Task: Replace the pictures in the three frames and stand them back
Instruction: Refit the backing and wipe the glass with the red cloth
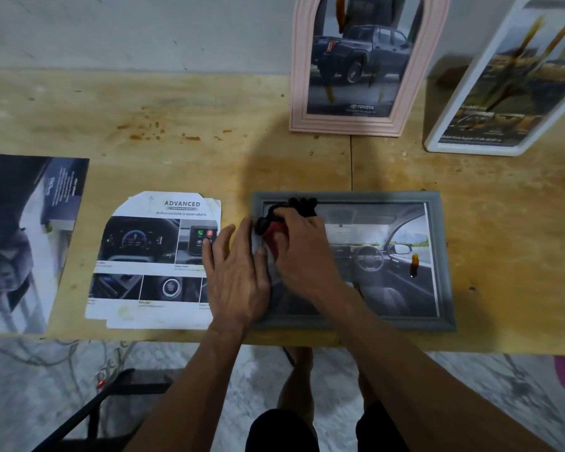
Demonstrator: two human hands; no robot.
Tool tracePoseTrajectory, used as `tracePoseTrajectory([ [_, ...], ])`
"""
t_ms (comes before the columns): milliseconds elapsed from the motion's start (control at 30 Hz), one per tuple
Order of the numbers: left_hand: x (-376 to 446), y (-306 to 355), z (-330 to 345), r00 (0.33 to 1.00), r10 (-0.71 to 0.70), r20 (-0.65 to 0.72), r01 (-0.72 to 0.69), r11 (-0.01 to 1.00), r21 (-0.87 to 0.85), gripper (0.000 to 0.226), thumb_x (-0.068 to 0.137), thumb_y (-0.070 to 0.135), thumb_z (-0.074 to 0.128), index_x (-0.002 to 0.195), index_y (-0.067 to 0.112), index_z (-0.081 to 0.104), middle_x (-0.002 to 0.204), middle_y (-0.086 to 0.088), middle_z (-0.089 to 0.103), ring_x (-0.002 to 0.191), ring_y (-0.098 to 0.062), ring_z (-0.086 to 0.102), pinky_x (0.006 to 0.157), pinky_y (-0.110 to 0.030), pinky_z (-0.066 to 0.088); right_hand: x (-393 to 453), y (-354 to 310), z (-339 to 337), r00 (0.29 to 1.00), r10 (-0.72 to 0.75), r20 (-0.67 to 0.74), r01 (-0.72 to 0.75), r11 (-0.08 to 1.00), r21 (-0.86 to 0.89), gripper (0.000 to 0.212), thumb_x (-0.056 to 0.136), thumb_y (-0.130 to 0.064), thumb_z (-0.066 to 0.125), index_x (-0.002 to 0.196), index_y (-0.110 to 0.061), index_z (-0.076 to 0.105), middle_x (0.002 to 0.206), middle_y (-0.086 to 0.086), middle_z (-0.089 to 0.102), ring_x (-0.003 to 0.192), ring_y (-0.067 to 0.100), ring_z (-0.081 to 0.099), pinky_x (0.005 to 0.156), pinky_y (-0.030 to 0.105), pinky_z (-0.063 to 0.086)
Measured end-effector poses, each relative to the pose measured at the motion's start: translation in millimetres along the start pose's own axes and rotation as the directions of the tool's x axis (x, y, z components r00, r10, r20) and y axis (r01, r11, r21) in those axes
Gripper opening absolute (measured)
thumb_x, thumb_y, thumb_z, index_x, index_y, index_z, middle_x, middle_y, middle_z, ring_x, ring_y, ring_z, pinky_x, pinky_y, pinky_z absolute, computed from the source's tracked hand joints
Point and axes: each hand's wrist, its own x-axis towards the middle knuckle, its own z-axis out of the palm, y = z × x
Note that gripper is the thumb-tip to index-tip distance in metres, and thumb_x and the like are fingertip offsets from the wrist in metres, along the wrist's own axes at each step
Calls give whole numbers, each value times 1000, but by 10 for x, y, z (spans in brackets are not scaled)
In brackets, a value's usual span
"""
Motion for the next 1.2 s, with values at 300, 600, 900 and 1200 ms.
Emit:
tracePoseTrajectory([
  [300,2,-66,38,998,32,-54,-35,998,-54,48,100,24,31,144,18,47,137,-8,54,138,-23,38,117,-53,22,-147,74,-91,973,-45,225,63,995,-73,38,100,-17,47,138,-24,44,133,9,45,125,23,38,103,35,41],
  [600,89,-116,-57,997,-74,23,78,956,-283,52,93,30,45,145,26,49,143,-3,52,135,-17,32,119,-43,17,-297,193,-113,925,-93,369,143,984,-109,30,99,-19,48,128,-25,49,124,9,50,115,20,39,83,24,30],
  [900,83,-113,12,999,-42,-27,34,966,-255,53,94,26,48,147,25,47,139,3,58,132,-22,40,116,-47,23,-530,297,-83,869,-122,479,224,961,-161,20,98,-23,40,115,-30,48,108,-2,53,112,18,38,94,40,32],
  [1200,19,1,76,999,-21,-49,17,997,-76,47,100,27,35,145,25,48,143,-4,53,142,-22,31,120,-49,17,-652,398,-268,869,-140,474,314,897,-310,22,102,-27,33,119,-30,45,117,-4,54,113,16,38,102,41,24],
])
